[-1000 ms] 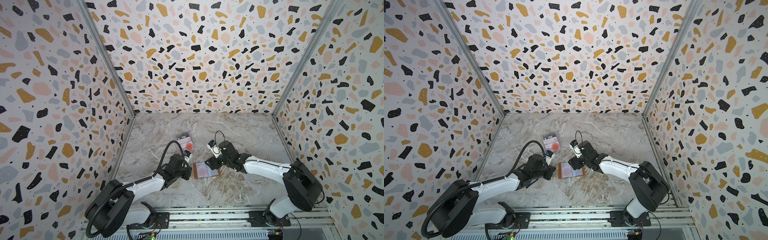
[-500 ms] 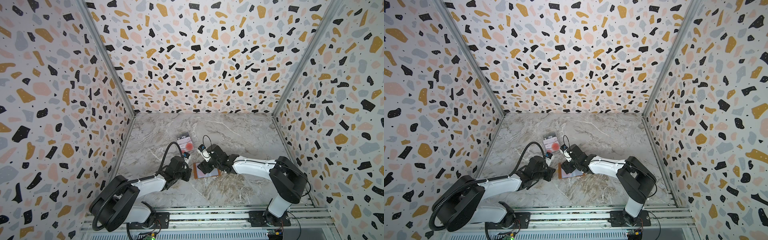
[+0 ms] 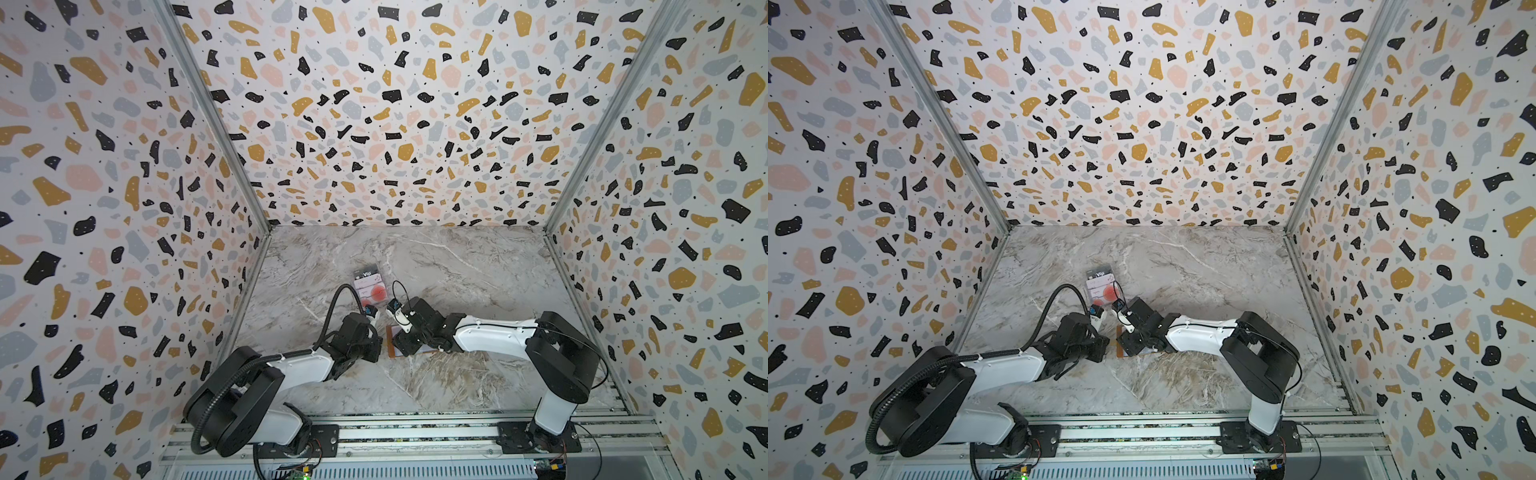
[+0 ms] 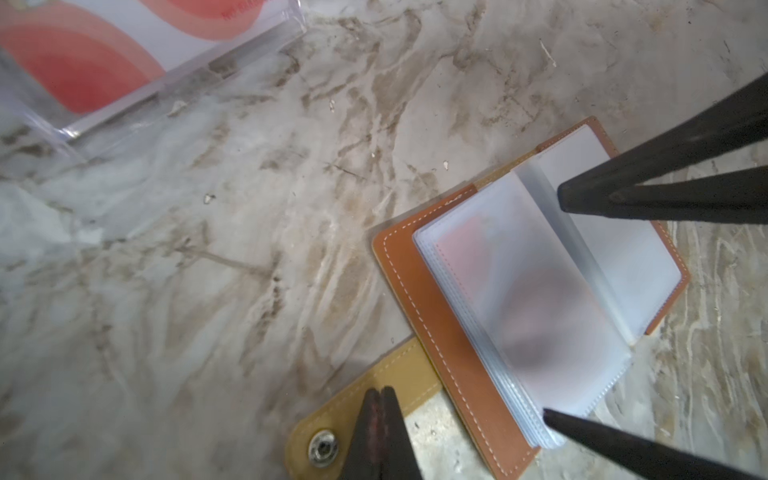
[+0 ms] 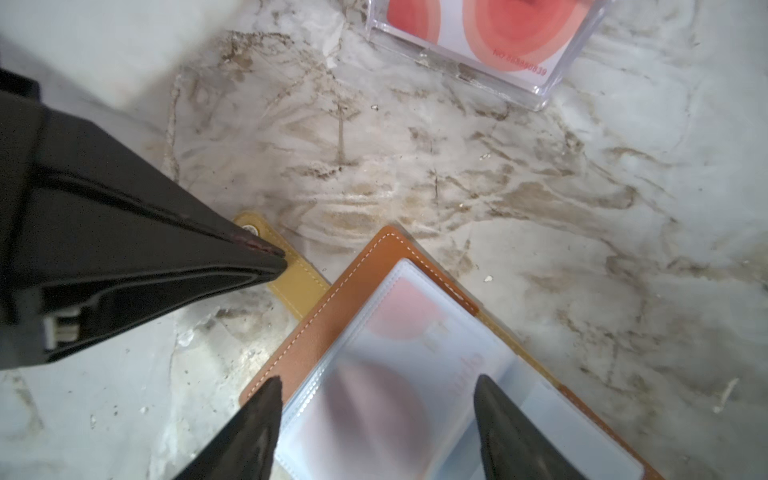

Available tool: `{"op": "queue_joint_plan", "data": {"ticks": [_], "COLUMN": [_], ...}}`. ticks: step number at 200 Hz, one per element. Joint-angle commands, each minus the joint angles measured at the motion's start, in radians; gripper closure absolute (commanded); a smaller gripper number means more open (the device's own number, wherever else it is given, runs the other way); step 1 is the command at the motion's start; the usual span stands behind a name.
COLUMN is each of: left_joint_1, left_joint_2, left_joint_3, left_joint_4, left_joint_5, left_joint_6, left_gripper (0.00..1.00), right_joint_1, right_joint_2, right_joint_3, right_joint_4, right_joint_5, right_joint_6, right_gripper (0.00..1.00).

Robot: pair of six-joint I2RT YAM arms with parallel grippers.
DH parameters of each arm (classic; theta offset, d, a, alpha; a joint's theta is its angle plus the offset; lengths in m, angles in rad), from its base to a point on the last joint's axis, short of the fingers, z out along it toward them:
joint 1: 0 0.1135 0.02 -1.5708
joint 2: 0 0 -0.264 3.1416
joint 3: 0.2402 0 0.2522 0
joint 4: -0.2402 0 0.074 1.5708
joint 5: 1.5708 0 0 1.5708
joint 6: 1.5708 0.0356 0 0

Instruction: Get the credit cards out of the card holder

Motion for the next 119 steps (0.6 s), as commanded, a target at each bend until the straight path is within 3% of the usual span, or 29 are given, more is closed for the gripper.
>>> {"op": "queue_joint_plan", "data": {"ticks": [1,78,119], "left_joint_1": [-0.004,-0.004,-0.005], "left_joint_2": [0.009,0.035,0.045], "left_joint_3": [-0.011,0.002,0.008], "left_joint_4": [0.021,0.008,0.008], "left_joint_5": [-0.012,-0.022,-0.027], "left_joint_6": [-0.015,-0.020,-0.020], "left_gripper": [0.96,0.96,0.97], "right_joint_1": [0.004,0.006,0.006], "right_joint_2": [0.010,0.040,0.035], "right_joint_3": [0.023,0.034,0.033], "right_joint_4": [-0.033,-0.072,-0.087], "right_joint_5": [0.013,0.072,0.097], "right_joint_6": [-0.008,-0.008,-0.005], "right_gripper": [0.27,0.28,0.34]}}
